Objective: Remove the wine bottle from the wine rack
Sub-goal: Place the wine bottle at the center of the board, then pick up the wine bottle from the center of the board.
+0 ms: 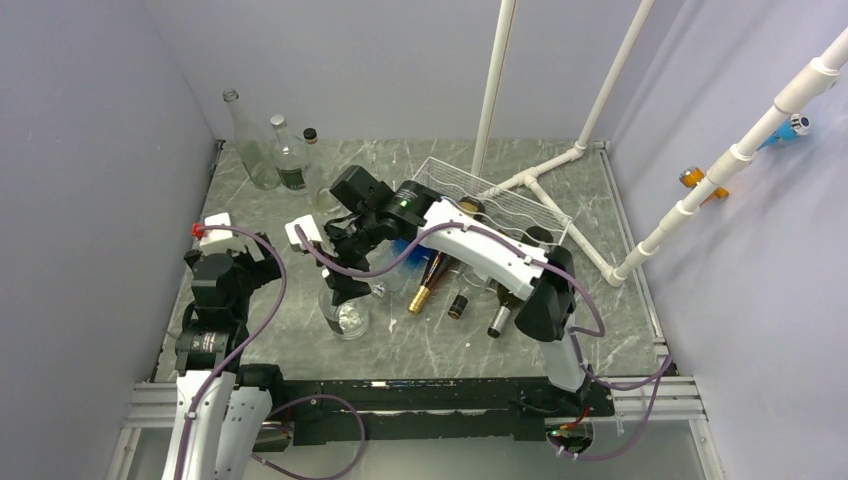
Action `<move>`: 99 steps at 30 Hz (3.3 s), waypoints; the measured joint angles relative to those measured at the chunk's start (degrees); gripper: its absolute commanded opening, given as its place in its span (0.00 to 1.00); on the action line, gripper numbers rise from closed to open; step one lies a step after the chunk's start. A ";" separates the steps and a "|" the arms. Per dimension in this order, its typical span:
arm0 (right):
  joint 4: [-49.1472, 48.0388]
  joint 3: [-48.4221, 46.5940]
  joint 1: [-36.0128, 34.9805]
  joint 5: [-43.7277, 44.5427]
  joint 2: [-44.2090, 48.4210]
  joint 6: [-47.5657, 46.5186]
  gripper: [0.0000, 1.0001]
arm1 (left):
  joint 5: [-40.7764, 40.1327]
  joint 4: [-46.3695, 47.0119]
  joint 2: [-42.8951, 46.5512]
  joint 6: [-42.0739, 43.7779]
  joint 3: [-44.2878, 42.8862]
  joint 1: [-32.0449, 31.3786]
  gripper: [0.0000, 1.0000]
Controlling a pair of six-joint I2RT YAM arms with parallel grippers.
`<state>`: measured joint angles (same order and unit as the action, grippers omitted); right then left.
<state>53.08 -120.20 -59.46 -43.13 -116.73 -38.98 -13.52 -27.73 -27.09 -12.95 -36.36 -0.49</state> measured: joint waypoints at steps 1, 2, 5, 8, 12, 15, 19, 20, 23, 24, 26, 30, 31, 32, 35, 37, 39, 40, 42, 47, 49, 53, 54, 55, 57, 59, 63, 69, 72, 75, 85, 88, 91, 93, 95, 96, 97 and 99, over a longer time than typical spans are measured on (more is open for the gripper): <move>0.68 0.00 0.00 -0.09 0.68 -0.76 0.93 | 0.68 0.02 0.00 0.13 0.00 0.00 0.99; 1.20 0.00 0.02 -0.15 1.25 -1.38 0.94 | 1.31 0.02 0.00 0.22 0.00 0.00 1.00; 2.91 -0.02 0.02 -0.26 2.56 -3.23 0.94 | 3.78 0.09 0.00 0.44 0.00 0.04 1.00; 4.59 0.00 0.02 -0.26 3.39 -5.14 0.95 | 6.43 0.31 0.00 1.11 0.00 0.04 1.00; 5.84 1.33 0.02 -0.09 4.79 -7.56 0.95 | 8.96 0.44 0.00 1.51 0.00 0.04 1.00; 6.64 2.01 0.02 0.72 5.73 -8.85 0.95 | 10.51 0.44 0.00 1.57 0.00 0.04 0.99; 7.28 2.97 0.11 1.68 7.10 -9.70 0.95 | 12.26 0.44 0.00 1.70 0.00 0.04 1.00; 7.30 3.13 0.17 1.95 7.37 -9.77 0.95 | 12.66 0.44 0.00 1.70 0.00 0.04 0.99; 7.08 4.09 0.52 2.62 8.15 -9.90 0.95 | 14.05 0.44 0.00 1.70 0.00 0.04 1.00; 6.91 4.48 0.72 2.80 8.37 -9.88 0.96 | 14.49 0.44 0.00 1.70 0.00 0.04 1.00; 6.51 5.31 1.01 2.86 8.76 -9.51 0.96 | 15.50 0.44 -0.02 1.73 0.00 0.04 0.99; 5.60 6.67 1.40 3.32 8.96 -8.50 0.96 | 17.46 0.44 -0.02 1.70 0.00 0.04 1.00; 5.55 6.86 1.44 3.52 8.98 -8.33 0.96 | 18.08 0.44 -0.02 1.68 0.00 0.04 1.00; 5.53 7.04 1.64 3.67 8.98 -7.93 0.96 | 18.71 0.44 -0.02 1.70 0.00 0.04 1.00; 5.27 7.15 1.90 3.69 8.98 -7.26 0.96 | 20.24 0.46 -0.02 1.68 0.00 0.04 0.99; 4.74 7.30 2.01 3.72 8.96 -6.78 0.96 | 21.20 0.46 -0.02 1.66 0.00 0.04 1.00; 4.37 7.48 2.08 3.82 8.98 -6.34 0.96 | 22.36 0.48 -0.02 1.66 0.00 0.04 1.00; 4.20 7.48 2.12 3.96 8.98 -5.97 0.96 | 23.26 0.48 0.00 1.68 0.00 0.04 1.00; 3.85 7.48 2.38 3.96 8.98 -5.46 0.96 | 24.92 0.50 0.00 1.73 0.00 0.04 1.00; 3.06 8.11 4.92 3.61 9.27 -4.85 0.96 | 30.82 0.44 0.07 1.66 -0.15 0.04 0.99; 2.95 9.64 6.58 3.19 10.25 -4.90 0.96 | 33.11 0.37 0.11 1.42 -0.92 0.04 1.00; 2.97 12.96 9.18 1.66 13.09 -5.33 0.97 | 36.35 0.46 0.13 0.28 -4.07 0.04 1.00; 2.97 13.75 9.60 1.31 13.84 -5.49 0.97 | 37.11 0.37 0.11 -0.13 -5.05 0.04 1.00; 2.91 14.95 10.10 0.70 14.88 -5.73 0.97 | 37.92 0.44 0.11 -0.50 -5.95 0.04 1.00; 2.93 17.38 11.17 -0.37 17.00 -6.16 0.99 | 39.91 0.48 0.09 -1.66 -7.69 0.04 0.99; 2.71 19.96 12.26 -1.51 19.02 -6.51 1.00 | 42.56 0.72 -0.20 -2.93 -8.96 0.04 1.00; 2.23 25.11 14.58 -4.02 22.14 -7.65 1.00 | 47.52 1.22 -1.36 -5.97 -10.29 0.04 1.00; 0.15 34.71 18.05 -6.67 26.95 -7.37 1.00 | 48.41 -1.86 -2.75 -7.91 -13.40 0.04 1.00; -2.84 38.40 21.55 -8.92 29.44 -4.09 1.00 | 48.33 -2.93 -2.67 -8.41 -14.97 0.04 0.99; -7.82 42.25 26.99 -11.45 32.22 1.73 1.00 | 48.00 -3.76 -2.69 -9.03 -15.56 0.00 0.99; -17.79 52.70 37.55 -18.12 38.82 10.71 1.00 | 38.42 -8.68 -5.60 -9.22 -19.39 -11.91 1.00; -19.45 55.23 39.50 -18.97 39.91 11.15 1.00 | 33.88 -10.32 -7.06 -9.20 -21.07 -16.92 1.00; -20.72 57.37 40.72 -19.06 40.61 11.17 1.00 | 28.63 -11.78 -8.74 -9.20 -22.56 -21.79 1.00; -21.44 58.49 41.33 -19.04 40.83 11.17 1.00 | 25.57 -12.76 -9.62 -9.20 -23.26 -24.59 1.00; -21.97 58.86 41.77 -19.04 40.83 11.17 1.00 | 22.82 -13.64 -10.47 -9.25 -23.85 -27.10 1.00; -22.14 58.99 41.86 -19.06 40.83 11.17 1.00 | 21.16 -14.05 -11.02 -9.29 -24.20 -28.81 1.00; -22.49 59.17 41.97 -19.06 40.87 11.17 1.00 | 19.58 -14.53 -11.61 -9.31 -24.59 -30.45 0.99; -23.19 59.52 42.10 -19.17 40.98 11.17 1.00 | 16.44 -15.58 -12.83 -9.44 -25.53 -33.53 1.00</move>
<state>29.89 -60.69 -17.37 -62.30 -75.75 -27.81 2.92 -43.31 -39.92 -22.39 -61.89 -34.02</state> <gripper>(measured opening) 0.994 0.995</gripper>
